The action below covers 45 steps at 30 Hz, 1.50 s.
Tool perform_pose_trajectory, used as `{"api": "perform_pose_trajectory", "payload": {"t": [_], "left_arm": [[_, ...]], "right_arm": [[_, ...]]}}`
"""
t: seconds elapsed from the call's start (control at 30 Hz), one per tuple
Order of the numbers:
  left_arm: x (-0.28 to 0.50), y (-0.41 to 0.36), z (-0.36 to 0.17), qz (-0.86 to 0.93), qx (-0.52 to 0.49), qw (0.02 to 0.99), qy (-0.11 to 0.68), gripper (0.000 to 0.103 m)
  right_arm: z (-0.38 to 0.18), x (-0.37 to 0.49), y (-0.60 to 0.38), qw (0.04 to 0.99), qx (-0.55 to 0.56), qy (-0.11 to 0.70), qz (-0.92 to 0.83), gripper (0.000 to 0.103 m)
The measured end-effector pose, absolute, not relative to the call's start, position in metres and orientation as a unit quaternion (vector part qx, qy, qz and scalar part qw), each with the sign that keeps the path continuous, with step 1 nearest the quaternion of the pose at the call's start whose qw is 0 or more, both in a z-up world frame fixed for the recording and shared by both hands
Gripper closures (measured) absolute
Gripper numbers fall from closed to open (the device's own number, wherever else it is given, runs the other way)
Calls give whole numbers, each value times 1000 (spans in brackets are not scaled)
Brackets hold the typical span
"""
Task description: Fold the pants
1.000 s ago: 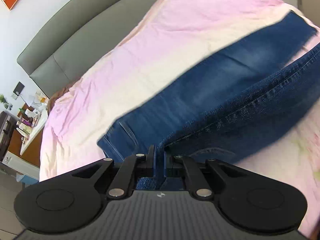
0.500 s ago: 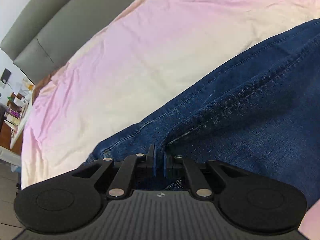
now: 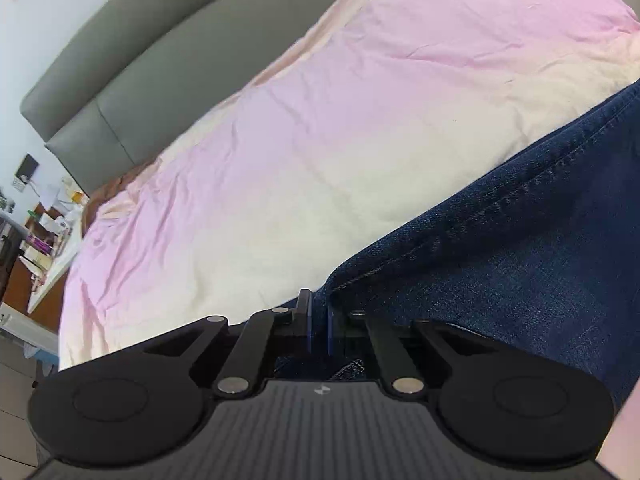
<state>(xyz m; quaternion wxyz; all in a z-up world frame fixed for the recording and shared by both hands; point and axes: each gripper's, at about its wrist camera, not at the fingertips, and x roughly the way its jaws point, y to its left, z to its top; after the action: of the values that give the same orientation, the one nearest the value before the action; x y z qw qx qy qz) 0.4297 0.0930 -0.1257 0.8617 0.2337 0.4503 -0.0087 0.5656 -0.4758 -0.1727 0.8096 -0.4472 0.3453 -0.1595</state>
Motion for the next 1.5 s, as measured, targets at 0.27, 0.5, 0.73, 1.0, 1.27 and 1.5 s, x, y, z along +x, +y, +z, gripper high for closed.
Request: {"api": "perform_pose_trajectory", "payload": {"t": [0.27, 0.5, 0.73, 1.0, 1.27, 1.5], "left_arm": [[480, 92, -181, -12, 200, 861, 467, 94], [467, 102, -172, -28, 187, 869, 458, 27], [411, 144, -113, 8, 115, 894, 433, 21], [313, 247, -102, 111, -100, 889, 434, 20], [235, 299, -181, 149, -341, 842, 391, 20], [234, 324, -238, 171, -494, 794, 310, 23]], "right_arm": [[-218, 614, -459, 773, -471, 389, -172, 103], [-224, 611, -449, 766, -478, 394, -169, 41], [-189, 561, -416, 815, -419, 376, -138, 34], [-168, 459, -344, 876, -257, 409, -10, 33], [-187, 379, -273, 891, -163, 419, 66, 33], [-200, 370, -228, 888, -160, 422, 89, 33]]}}
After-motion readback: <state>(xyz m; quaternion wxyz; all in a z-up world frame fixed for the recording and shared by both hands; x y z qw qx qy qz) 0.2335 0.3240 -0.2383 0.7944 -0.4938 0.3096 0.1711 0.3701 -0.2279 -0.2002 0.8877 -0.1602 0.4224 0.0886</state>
